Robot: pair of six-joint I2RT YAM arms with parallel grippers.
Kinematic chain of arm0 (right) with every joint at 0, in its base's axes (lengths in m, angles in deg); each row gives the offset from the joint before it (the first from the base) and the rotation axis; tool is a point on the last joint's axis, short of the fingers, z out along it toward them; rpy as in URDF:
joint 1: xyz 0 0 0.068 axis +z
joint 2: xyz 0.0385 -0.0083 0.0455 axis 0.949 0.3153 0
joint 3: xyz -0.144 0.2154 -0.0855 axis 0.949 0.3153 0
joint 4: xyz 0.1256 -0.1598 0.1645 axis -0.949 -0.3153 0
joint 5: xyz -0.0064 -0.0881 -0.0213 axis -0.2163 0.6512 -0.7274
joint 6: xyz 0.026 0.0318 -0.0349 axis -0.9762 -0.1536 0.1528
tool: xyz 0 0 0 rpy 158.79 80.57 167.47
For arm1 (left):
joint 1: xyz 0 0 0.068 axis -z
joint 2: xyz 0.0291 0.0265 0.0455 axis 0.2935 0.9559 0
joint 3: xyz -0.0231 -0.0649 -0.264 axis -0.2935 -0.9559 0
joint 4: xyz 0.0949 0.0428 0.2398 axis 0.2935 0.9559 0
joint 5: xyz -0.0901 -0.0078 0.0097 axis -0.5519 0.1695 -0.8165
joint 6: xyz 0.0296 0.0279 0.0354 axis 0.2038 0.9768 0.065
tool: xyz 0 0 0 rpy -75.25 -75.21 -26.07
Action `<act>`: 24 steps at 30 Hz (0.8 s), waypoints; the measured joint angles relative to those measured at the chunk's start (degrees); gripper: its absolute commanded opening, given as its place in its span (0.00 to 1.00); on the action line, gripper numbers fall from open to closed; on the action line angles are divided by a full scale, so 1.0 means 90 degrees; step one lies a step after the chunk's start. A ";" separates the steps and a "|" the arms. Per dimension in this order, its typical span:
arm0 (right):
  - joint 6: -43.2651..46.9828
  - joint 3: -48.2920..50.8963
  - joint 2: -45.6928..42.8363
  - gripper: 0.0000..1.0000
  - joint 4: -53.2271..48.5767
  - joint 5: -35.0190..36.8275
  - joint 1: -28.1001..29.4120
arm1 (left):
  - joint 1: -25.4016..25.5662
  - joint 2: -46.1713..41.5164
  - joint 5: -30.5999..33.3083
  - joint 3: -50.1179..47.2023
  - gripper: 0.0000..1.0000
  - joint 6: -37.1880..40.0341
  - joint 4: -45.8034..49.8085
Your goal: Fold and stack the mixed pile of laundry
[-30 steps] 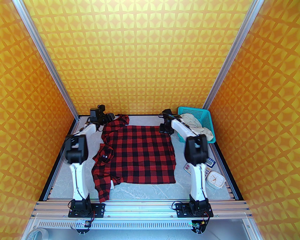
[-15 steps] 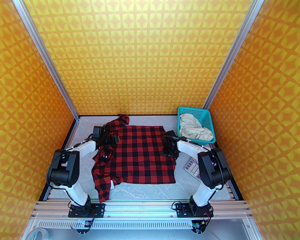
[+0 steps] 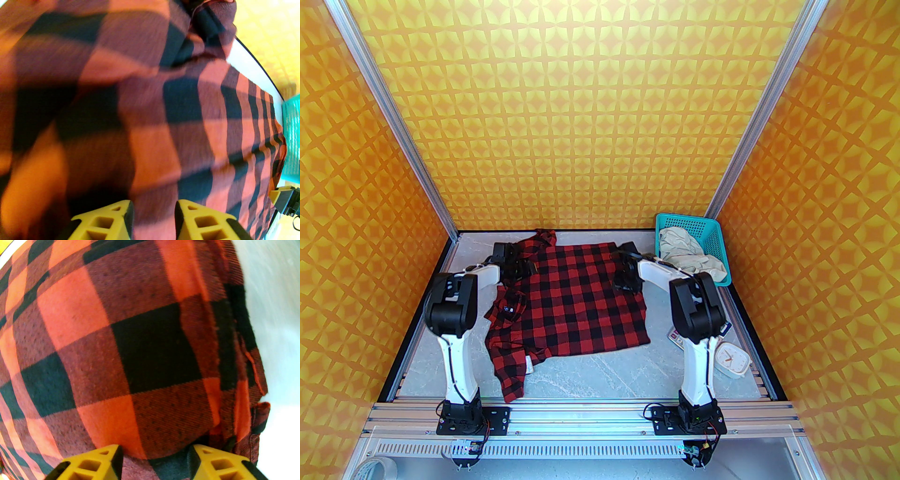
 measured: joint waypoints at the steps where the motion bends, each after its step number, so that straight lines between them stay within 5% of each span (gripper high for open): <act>1: 0.0000 -0.0175 0.0114 0.51 -0.0027 0.0000 -0.0015 | -0.0002 0.0124 0.0005 0.0202 0.36 0.0002 0.0039; 10: 0.0070 -0.0707 0.0272 0.52 -0.0432 -0.0005 -0.0124 | -0.0053 0.0313 0.0007 0.1013 0.49 0.0070 0.0486; 18: -0.0005 0.1401 -0.1991 0.51 -0.0136 -0.0177 -0.0112 | -0.0046 -0.2637 0.0039 -0.1367 0.45 0.0100 0.0566; 24: -0.0056 0.2737 -0.2647 0.52 0.0143 -0.0294 -0.0104 | 0.0027 -0.3322 0.0075 -0.2788 0.34 0.0046 0.0578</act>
